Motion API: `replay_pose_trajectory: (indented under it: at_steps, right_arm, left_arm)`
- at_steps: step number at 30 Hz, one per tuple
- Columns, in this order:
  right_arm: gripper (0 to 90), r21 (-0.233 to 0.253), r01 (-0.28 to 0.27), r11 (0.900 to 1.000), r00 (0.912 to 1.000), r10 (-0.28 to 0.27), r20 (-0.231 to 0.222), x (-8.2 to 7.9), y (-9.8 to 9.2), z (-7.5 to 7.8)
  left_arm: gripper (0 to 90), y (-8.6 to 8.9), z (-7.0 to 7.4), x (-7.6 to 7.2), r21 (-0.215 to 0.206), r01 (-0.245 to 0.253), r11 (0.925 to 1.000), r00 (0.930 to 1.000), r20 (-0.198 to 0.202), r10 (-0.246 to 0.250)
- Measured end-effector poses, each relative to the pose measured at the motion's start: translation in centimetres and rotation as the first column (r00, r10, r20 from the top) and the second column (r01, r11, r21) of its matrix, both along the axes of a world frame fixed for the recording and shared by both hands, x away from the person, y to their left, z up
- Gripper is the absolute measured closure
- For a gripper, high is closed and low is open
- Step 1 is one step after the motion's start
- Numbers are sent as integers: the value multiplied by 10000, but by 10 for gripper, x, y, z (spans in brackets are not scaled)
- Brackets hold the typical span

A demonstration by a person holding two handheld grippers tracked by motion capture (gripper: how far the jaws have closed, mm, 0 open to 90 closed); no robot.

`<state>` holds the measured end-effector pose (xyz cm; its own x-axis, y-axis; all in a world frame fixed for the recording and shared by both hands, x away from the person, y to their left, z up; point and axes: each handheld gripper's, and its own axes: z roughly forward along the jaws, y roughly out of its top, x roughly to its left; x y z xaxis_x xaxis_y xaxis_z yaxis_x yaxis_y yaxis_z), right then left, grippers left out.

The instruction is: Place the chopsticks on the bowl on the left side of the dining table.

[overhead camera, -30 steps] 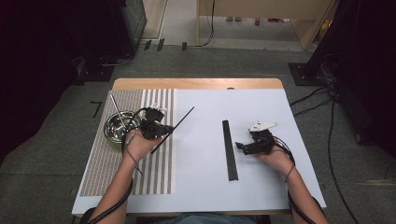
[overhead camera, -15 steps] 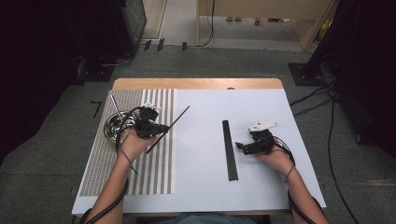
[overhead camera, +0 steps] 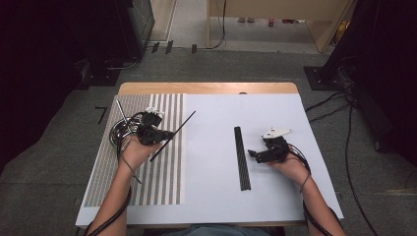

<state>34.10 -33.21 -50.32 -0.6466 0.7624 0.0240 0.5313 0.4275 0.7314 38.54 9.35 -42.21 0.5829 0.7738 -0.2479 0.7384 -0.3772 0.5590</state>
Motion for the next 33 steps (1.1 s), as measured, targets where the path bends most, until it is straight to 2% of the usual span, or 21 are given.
replay_pose_trajectory:
  at_steps: [10,17,24,33]
  right_arm:
    - [133,-1,1,10000,10000,-1,-3,0,0,0]
    - [133,-3,-1,10000,10000,1,1,0,0,0]
    - [133,0,4,10000,10000,-4,-6,0,0,0]
    - [133,-2,1,10000,10000,-1,-5,0,0,0]
  left_arm:
    - [878,7,2,0,16,24,10000,10000,-48,-24]
    - [878,13,5,-1,-31,-108,9999,9999,80,108]
    - [878,20,6,-1,-17,-155,9999,9999,-34,155]
    - [878,29,8,-1,-18,-318,9995,9995,18,318]
